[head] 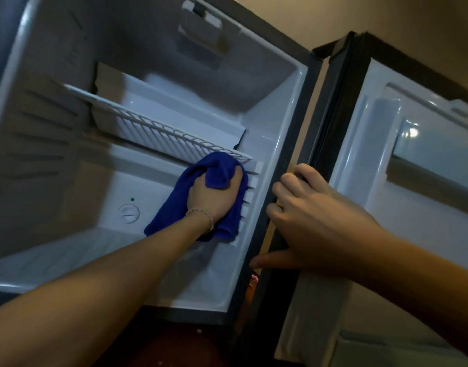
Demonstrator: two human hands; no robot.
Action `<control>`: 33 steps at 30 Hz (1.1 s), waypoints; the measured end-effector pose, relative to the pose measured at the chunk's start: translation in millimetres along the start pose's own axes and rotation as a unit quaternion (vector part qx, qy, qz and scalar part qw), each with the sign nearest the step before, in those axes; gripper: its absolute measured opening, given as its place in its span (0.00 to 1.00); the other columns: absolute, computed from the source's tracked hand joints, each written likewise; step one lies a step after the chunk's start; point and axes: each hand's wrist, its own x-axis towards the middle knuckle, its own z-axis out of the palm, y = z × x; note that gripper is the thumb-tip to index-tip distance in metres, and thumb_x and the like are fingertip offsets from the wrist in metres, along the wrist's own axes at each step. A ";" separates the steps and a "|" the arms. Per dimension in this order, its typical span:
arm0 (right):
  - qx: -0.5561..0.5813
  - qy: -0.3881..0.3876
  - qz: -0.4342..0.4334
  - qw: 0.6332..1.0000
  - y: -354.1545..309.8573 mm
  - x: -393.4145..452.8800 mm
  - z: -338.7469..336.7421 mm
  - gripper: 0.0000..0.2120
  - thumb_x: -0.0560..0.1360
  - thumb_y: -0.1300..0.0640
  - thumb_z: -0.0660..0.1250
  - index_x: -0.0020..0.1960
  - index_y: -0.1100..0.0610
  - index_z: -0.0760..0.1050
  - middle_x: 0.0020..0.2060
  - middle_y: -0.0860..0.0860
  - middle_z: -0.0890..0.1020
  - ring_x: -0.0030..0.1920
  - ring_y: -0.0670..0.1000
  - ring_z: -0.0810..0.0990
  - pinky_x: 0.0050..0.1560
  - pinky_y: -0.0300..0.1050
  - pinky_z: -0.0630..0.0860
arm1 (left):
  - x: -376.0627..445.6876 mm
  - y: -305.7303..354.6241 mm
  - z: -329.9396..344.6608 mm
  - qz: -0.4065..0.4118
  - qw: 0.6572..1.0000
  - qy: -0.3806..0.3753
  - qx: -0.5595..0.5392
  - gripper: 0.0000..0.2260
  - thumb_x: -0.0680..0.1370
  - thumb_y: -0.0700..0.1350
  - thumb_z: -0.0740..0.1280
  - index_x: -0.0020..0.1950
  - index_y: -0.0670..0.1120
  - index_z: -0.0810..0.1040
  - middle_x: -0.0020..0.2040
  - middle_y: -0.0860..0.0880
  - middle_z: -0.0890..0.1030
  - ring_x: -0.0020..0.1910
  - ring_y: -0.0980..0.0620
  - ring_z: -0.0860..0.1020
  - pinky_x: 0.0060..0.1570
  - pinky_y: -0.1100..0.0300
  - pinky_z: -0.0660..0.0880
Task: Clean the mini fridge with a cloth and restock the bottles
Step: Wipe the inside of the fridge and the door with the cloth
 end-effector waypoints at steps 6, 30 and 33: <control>-0.006 -0.028 -0.001 1.000 -0.5 -2.1 -7.3 0.51 0.70 0.20 0.39 0.66 0.59 0.73 0.65 0.59 0.73 0.68 0.60 0.67 0.75 0.61 0.50 | -33.0 21.2 -6.9 0.083 0.996 0.010 -0.042 0.21 0.79 0.59 0.65 0.30 0.50 0.69 0.22 0.53 0.71 0.22 0.61 0.71 0.22 0.70 0.65; -0.014 -0.015 0.003 1.000 0.4 1.0 6.4 0.52 0.69 0.19 0.36 0.60 0.60 0.76 0.57 0.58 0.77 0.60 0.60 0.72 0.72 0.61 0.57 | 10.6 -62.7 17.7 -0.093 0.995 0.012 0.030 0.20 0.78 0.63 0.62 0.37 0.49 0.74 0.36 0.47 0.80 0.38 0.44 0.79 0.39 0.56 0.75; -0.012 -0.016 0.003 1.000 0.0 0.8 3.1 0.53 0.68 0.19 0.36 0.62 0.60 0.75 0.61 0.59 0.76 0.63 0.61 0.71 0.73 0.61 0.55 | -9.5 -72.9 14.6 -0.142 0.989 0.006 0.049 0.20 0.77 0.65 0.61 0.39 0.49 0.75 0.39 0.48 0.80 0.40 0.46 0.78 0.42 0.55 0.74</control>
